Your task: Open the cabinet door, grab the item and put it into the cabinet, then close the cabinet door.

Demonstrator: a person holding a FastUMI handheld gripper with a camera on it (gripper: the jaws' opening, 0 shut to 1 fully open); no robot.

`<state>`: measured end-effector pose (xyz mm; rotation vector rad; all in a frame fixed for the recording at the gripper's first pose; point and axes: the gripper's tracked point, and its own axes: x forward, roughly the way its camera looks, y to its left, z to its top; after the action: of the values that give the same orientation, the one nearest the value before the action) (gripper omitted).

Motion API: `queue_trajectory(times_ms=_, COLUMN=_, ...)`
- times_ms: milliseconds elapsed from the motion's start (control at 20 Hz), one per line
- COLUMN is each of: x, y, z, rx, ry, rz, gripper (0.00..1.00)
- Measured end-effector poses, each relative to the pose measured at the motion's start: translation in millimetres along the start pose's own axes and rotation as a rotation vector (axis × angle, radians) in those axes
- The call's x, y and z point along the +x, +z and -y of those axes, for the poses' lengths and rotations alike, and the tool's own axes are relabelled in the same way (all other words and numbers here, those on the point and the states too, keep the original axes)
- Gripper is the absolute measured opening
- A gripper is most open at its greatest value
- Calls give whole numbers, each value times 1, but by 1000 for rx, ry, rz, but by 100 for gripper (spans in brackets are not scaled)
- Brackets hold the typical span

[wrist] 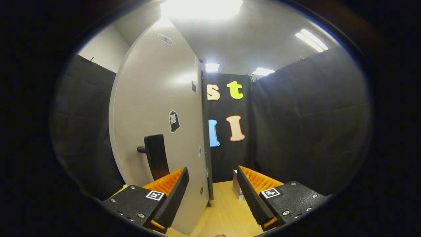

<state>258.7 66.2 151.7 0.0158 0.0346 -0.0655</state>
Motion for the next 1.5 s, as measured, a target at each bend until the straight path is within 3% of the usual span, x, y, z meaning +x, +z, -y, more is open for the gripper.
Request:
queue_trajectory(times_ms=850, x=93, y=-22, z=-191, rx=52, ry=236, rz=-87, gripper=94)
queue_trajectory(times_ms=1200, x=135, y=-22, z=-225, rx=-7, ry=218, rz=-71, gripper=93)
queue_trajectory(times_ms=1500, x=124, y=-21, z=-198, rx=-38, ry=196, rz=-51, gripper=94)
